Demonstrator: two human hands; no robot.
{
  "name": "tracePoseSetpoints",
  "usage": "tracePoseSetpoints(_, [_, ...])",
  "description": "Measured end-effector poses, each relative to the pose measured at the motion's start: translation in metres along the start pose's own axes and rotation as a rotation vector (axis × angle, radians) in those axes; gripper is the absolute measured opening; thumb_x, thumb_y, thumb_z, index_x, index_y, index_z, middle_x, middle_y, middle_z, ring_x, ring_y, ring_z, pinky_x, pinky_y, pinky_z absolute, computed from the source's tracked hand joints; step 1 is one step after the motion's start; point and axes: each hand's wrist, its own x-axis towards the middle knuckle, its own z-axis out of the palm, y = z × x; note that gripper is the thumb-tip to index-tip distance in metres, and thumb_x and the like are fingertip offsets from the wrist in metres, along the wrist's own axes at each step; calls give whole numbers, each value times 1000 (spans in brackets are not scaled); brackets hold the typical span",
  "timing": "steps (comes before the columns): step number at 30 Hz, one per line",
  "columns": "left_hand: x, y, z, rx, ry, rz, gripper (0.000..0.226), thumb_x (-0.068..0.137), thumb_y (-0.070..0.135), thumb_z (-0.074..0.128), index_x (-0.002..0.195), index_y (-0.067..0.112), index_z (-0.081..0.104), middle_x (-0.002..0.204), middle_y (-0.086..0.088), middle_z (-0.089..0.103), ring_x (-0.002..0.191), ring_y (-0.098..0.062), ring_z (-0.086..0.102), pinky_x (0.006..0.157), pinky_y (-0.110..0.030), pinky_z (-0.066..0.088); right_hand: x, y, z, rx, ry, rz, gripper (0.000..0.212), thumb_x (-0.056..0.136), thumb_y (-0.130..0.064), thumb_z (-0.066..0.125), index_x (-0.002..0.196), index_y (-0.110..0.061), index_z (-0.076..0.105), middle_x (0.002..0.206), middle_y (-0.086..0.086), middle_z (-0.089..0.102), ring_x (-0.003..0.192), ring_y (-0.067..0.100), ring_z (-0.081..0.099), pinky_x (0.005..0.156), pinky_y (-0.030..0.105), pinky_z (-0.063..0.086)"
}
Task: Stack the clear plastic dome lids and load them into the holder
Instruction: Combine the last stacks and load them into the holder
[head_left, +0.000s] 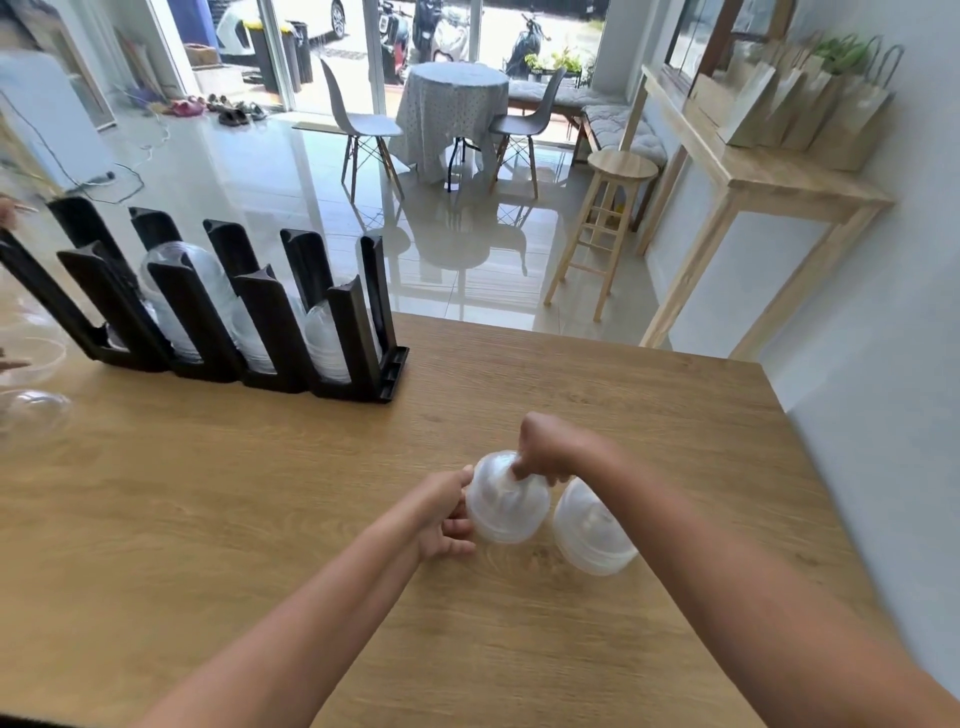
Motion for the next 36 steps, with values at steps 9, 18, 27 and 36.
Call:
tracePoseSetpoints(9, [7, 6, 5, -45, -27, -70, 61, 90, 58, 52, 103, -1, 60, 96, -12, 63, 87, -25, 63, 87, -47, 53, 5, 12, -5, 36, 9, 13, 18, 78, -15, 72, 72, -3, 60, 61, 15, 68, 49, 23, 65, 49, 33, 56])
tracePoseSetpoints(18, [5, 12, 9, -187, -18, -103, 57, 94, 48, 52, 108, -7, 54, 79, -13, 59, 70, -24, 62, 64, -39, 56, 8, 27, -16, 149, -47, -13, 25, 82, -8, 68, 97, 12, 67, 74, 23, 68, 62, 28, 65, 67, 42, 59])
tracePoseSetpoints(27, [11, 18, 21, -87, 39, -47, 54, 92, 56, 50, 89, 3, 63, 70, -4, 65, 65, -18, 62, 61, -32, 54, 15, 39, -20, 208, -47, -28, 19, 80, -8, 68, 94, 5, 71, 89, 26, 72, 63, 23, 67, 63, 35, 60])
tracePoseSetpoints(36, [18, 20, 23, -258, 105, -19, 68, 94, 52, 50, 139, 3, 39, 109, -18, 53, 92, -30, 58, 71, -43, 55, 18, 50, -19, 235, -61, -5, 9, 81, -10, 71, 89, -6, 72, 84, 22, 73, 62, 24, 70, 54, 30, 57])
